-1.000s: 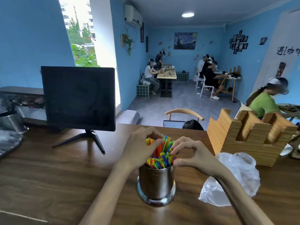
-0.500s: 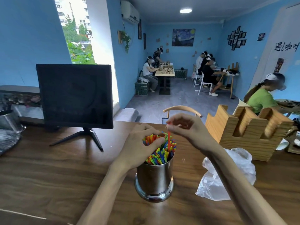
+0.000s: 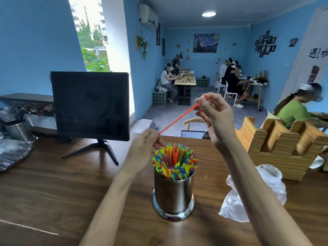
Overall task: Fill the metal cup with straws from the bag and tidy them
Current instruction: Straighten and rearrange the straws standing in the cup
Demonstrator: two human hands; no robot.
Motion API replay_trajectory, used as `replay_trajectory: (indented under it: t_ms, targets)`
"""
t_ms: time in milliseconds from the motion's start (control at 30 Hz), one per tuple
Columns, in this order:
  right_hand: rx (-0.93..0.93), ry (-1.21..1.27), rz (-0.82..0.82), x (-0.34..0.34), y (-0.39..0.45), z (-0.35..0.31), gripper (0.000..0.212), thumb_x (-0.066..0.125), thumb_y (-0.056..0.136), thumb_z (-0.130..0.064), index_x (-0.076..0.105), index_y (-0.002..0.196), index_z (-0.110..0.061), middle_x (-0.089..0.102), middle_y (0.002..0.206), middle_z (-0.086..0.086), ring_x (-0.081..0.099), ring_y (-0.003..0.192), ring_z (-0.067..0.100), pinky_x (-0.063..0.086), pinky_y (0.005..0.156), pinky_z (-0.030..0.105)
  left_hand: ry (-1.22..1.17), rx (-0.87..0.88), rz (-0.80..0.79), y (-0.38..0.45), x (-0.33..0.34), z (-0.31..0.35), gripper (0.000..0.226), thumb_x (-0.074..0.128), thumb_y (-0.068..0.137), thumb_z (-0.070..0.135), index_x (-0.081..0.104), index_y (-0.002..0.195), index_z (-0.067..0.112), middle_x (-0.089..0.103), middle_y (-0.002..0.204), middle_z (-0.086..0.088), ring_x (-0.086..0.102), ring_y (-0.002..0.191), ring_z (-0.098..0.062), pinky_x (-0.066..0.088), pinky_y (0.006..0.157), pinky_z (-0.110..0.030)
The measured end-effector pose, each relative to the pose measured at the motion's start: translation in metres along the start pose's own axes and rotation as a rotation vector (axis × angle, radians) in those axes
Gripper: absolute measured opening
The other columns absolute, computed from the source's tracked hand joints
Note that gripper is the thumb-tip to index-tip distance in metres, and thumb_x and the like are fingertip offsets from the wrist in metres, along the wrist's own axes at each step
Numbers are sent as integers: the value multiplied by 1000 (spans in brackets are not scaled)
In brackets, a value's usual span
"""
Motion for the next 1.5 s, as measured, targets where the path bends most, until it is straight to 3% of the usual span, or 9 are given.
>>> replay_trajectory:
  t_ms: [167, 333, 600, 800, 1000, 1100, 1233, 1367, 1500]
  targets:
    - [82, -300, -123, -12, -21, 40, 21, 84, 72, -22, 73, 87, -12, 75, 87, 20, 68, 81, 22, 56, 78, 29, -56, 52, 334, 6, -66, 17, 17, 53, 106, 18, 63, 93, 14, 74, 77, 4, 62, 64, 0, 51, 61, -20]
    - [141, -529, -360, -3, -47, 76, 13, 87, 78, -16, 78, 87, -13, 76, 80, 6, 73, 80, 15, 58, 77, 23, -156, 151, 439, 11, -75, 42, 11, 64, 101, 18, 66, 104, 8, 78, 78, -1, 71, 68, -12, 56, 62, -21]
    - [181, -156, 99, -41, -44, 76, 26, 84, 68, -31, 76, 87, -16, 79, 90, 6, 73, 90, 15, 53, 77, 25, 87, 51, 605, 1, -70, 19, 31, 66, 98, 40, 54, 125, 29, 61, 130, 3, 58, 117, -10, 48, 104, -36]
    - [135, -371, -73, -19, -48, 80, 11, 85, 79, -15, 75, 78, -19, 77, 85, 3, 73, 84, 12, 57, 77, 23, -254, -26, 338, 10, -29, 12, 22, 47, 109, 26, 65, 119, 18, 79, 89, 4, 77, 81, -13, 61, 65, -25]
    - [55, -716, -404, 17, -62, 78, 18, 87, 80, -21, 74, 93, -21, 77, 82, -8, 71, 87, 3, 48, 83, 13, -168, 227, 351, 11, -25, 46, 45, 63, 102, 17, 45, 143, 27, 76, 98, 18, 77, 74, -18, 61, 60, -28]
    - [-5, -904, -485, 25, -65, 74, 20, 89, 76, -33, 77, 90, -27, 72, 89, -18, 64, 97, 1, 46, 88, 20, -143, 286, 270, 12, -14, 50, 59, 71, 97, 14, 45, 143, 40, 73, 97, 6, 77, 70, -21, 61, 55, -32]
    - [2, -901, -546, 25, -65, 72, 10, 83, 83, -32, 81, 90, -26, 74, 96, -15, 64, 102, 3, 47, 91, 22, 80, 204, 52, 14, 11, 29, 47, 80, 89, 18, 62, 122, 46, 76, 93, 8, 76, 75, -15, 62, 68, -32]
    - [33, -913, -295, -10, -50, 66, 26, 64, 90, -2, 79, 90, -23, 76, 95, -11, 67, 96, 2, 54, 86, 28, 265, 179, -5, 3, 21, 2, 17, 88, 79, 28, 77, 90, 33, 75, 91, 16, 71, 88, -4, 57, 77, -23]
    - [46, -935, -239, -20, -44, 67, 27, 62, 90, -1, 77, 87, -23, 76, 91, -12, 67, 95, -1, 49, 85, 19, 460, 132, -110, -2, 29, -20, 12, 86, 79, 36, 80, 89, 34, 68, 113, 18, 60, 111, -4, 51, 95, -27]
Point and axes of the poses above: each hand's wrist, its own y-axis towards the middle knuckle, its own x-axis out of the palm, z = x × y, the point moved 10 cm from there along y, towards the middle knuckle
